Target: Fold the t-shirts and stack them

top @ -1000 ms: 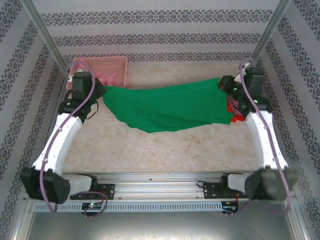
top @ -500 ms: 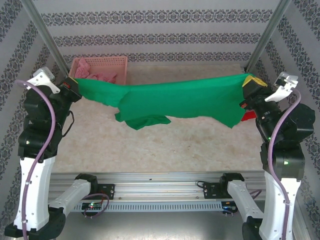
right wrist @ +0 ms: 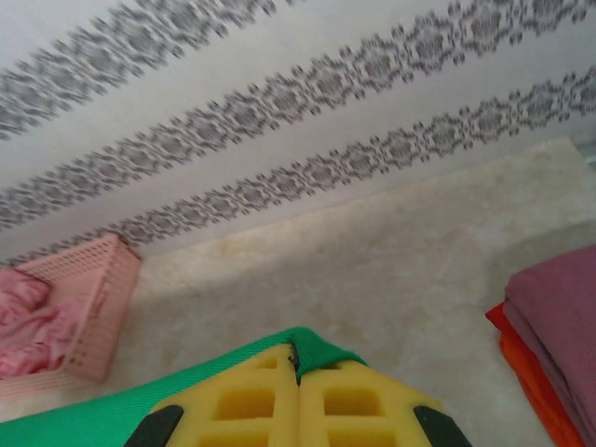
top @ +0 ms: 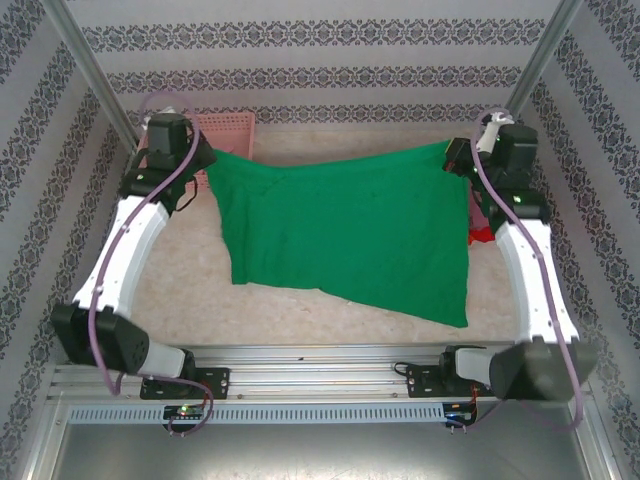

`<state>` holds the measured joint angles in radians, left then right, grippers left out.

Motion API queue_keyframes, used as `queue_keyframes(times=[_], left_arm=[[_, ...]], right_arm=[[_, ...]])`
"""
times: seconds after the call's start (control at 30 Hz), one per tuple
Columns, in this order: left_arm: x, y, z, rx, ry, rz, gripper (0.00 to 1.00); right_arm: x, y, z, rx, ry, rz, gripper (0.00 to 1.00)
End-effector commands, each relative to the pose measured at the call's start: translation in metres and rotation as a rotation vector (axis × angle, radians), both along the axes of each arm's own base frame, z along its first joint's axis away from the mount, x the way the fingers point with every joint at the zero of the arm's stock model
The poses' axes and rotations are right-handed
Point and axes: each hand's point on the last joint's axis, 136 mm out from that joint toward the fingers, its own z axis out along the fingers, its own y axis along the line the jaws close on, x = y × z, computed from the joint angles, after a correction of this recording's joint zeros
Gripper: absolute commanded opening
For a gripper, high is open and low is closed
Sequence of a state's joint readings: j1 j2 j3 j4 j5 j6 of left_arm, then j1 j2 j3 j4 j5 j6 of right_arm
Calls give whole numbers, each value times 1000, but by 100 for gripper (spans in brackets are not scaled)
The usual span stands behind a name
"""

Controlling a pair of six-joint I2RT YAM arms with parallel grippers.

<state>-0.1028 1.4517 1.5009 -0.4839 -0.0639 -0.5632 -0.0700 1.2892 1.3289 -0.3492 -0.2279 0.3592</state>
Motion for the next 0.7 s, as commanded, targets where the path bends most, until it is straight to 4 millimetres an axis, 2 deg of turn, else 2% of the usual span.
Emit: queue_keyframes(times=[0.0,0.03,0.1,0.2,0.3,0.4,0.47,0.5,0.57,0.63,0.67], left_arm=[[35,5,60,16,-191,17,0],[45,5,64,26,-199,19,0],[60,4,84,34,-237,14,0],[69,1,131,41,-330,3,0],[61,1,187,53,-439,-6,0],[43,1,232,60,-527,-15,0],[27,1,253,58,-569,-23,0],[19,1,259,56,-584,-25,0],[5,0,263,47,-596,-36,0],[-11,-1,259,29,-602,-45,0],[-14,-2,244,19,-579,-51,0]], right_arm=[[35,-9,56,-33,-179,-12,0],[44,-8,65,-25,-199,-4,0],[60,-7,84,-13,-239,11,0],[67,-5,129,-11,-333,27,0],[59,-6,182,-16,-440,30,0],[42,-10,223,-20,-521,25,0],[27,-15,244,-25,-564,14,0],[19,-18,251,-26,-576,7,0],[10,-23,250,-32,-574,-7,0],[2,-27,236,-34,-545,-19,0],[-1,-28,222,-34,-518,-20,0]])
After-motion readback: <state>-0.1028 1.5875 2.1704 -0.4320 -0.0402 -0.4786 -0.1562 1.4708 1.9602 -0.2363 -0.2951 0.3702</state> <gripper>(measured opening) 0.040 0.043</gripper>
